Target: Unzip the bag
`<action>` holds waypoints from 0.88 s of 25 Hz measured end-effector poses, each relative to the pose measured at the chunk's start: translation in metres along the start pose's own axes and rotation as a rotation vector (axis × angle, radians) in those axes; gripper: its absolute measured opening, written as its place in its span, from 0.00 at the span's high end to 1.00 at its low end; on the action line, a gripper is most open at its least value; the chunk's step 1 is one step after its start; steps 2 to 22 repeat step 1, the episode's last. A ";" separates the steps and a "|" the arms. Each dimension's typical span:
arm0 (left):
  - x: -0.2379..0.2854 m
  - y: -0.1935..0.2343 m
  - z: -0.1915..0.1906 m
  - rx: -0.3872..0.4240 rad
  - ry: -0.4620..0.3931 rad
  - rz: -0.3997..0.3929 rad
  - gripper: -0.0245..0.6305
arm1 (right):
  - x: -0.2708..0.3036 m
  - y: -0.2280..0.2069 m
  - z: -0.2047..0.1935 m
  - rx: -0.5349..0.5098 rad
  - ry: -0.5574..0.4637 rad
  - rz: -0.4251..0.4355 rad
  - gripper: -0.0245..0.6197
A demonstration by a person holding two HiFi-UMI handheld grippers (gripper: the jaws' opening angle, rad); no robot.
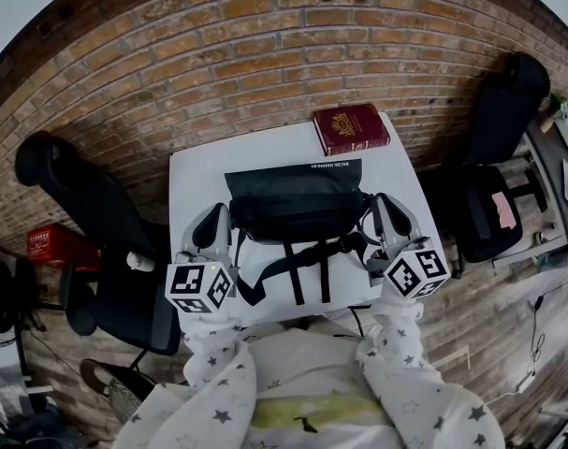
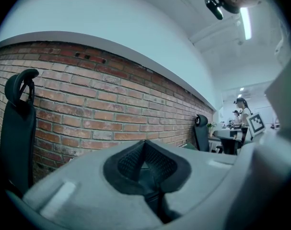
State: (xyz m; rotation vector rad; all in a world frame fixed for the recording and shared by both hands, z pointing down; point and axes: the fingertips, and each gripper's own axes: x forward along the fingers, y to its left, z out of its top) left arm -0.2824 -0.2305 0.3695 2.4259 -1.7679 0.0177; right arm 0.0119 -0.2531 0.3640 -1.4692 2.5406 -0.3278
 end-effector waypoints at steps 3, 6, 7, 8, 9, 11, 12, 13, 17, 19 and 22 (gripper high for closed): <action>0.000 0.001 0.000 0.000 0.001 0.002 0.96 | 0.001 0.000 0.000 0.000 0.001 0.000 0.95; 0.000 0.001 0.000 0.000 0.001 0.002 0.96 | 0.001 0.000 0.000 0.000 0.001 0.000 0.95; 0.000 0.001 0.000 0.000 0.001 0.002 0.96 | 0.001 0.000 0.000 0.000 0.001 0.000 0.95; 0.000 0.001 0.000 0.000 0.001 0.002 0.96 | 0.001 0.000 0.000 0.000 0.001 0.000 0.95; 0.000 0.001 0.000 0.000 0.001 0.002 0.96 | 0.001 0.000 0.000 0.000 0.001 0.000 0.95; 0.000 0.001 0.000 0.000 0.001 0.002 0.96 | 0.001 0.000 0.000 0.000 0.001 0.000 0.95; 0.000 0.001 0.000 0.000 0.001 0.002 0.96 | 0.001 0.000 0.000 0.000 0.001 0.000 0.95; 0.000 0.001 0.000 0.000 0.001 0.002 0.96 | 0.001 0.000 0.000 0.000 0.001 0.000 0.95; 0.000 0.001 0.000 0.000 0.001 0.002 0.96 | 0.001 0.000 0.000 0.000 0.001 0.000 0.95; 0.000 0.001 0.000 0.000 0.001 0.002 0.96 | 0.001 0.000 0.000 0.000 0.001 0.000 0.95; 0.000 0.001 0.000 0.000 0.001 0.002 0.96 | 0.001 0.000 0.000 0.000 0.001 0.000 0.95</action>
